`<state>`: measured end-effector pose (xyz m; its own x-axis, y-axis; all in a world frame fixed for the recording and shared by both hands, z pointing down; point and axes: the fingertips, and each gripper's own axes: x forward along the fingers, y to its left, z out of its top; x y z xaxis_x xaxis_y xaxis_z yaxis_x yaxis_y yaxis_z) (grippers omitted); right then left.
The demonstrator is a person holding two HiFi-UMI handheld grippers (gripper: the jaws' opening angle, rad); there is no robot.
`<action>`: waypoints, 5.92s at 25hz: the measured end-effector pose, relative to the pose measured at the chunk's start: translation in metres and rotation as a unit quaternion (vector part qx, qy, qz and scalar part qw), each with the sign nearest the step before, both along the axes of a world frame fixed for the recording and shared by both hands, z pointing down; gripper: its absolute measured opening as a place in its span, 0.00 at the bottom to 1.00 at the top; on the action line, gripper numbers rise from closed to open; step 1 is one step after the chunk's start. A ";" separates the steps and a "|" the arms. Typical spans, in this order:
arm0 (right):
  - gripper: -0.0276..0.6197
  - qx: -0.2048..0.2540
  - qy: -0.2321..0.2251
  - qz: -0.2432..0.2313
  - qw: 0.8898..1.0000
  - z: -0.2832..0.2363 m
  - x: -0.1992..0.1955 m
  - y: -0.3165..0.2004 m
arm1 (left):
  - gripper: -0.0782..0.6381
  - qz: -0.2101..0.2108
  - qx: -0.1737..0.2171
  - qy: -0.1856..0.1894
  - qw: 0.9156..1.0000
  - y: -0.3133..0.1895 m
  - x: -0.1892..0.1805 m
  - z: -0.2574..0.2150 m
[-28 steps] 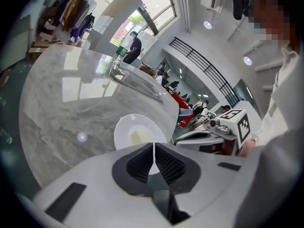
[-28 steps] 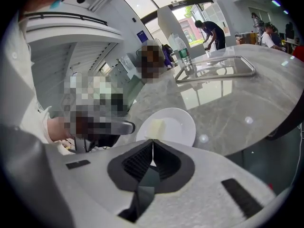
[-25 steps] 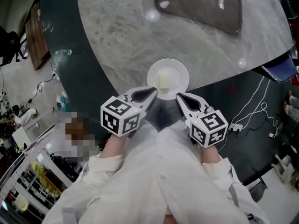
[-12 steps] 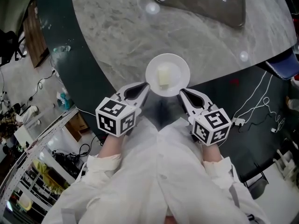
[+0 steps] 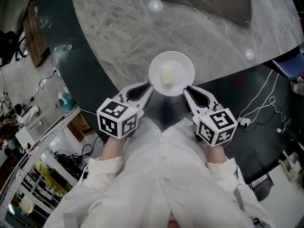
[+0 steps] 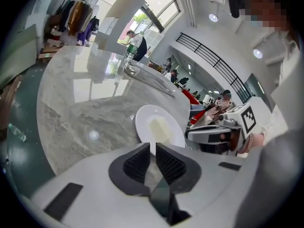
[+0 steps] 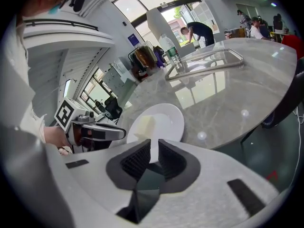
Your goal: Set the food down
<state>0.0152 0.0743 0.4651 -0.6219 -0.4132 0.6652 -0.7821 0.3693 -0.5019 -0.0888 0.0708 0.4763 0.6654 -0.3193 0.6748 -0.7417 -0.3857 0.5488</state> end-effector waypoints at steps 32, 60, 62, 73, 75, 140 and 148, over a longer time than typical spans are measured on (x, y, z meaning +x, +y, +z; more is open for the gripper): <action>0.24 -0.016 0.039 0.040 0.998 0.019 0.024 -0.007 | 0.27 -0.031 -0.025 -0.001 0.999 -0.002 -0.003 0.011; 0.18 0.008 0.047 0.045 0.998 0.023 0.025 -0.010 | 0.25 -0.017 -0.020 -0.016 1.000 -0.011 0.005 0.014; 0.17 0.009 0.041 0.050 0.998 0.023 0.026 -0.011 | 0.25 -0.014 -0.019 -0.017 1.000 -0.011 0.006 0.014; 0.15 0.005 0.022 0.061 0.998 0.022 0.026 -0.012 | 0.24 -0.013 -0.009 -0.017 1.000 -0.012 0.006 0.012; 0.14 0.007 0.025 0.063 0.998 0.022 0.027 -0.012 | 0.24 -0.013 -0.005 -0.014 1.000 -0.013 0.007 0.011; 0.11 0.095 0.003 0.015 0.995 -0.054 0.105 -0.215 | 0.24 -0.070 0.063 0.006 0.995 -0.185 0.083 -0.053; 0.11 0.097 -0.001 -0.016 0.995 -0.053 0.123 -0.263 | 0.24 -0.102 0.062 0.001 0.993 -0.227 0.103 -0.052</action>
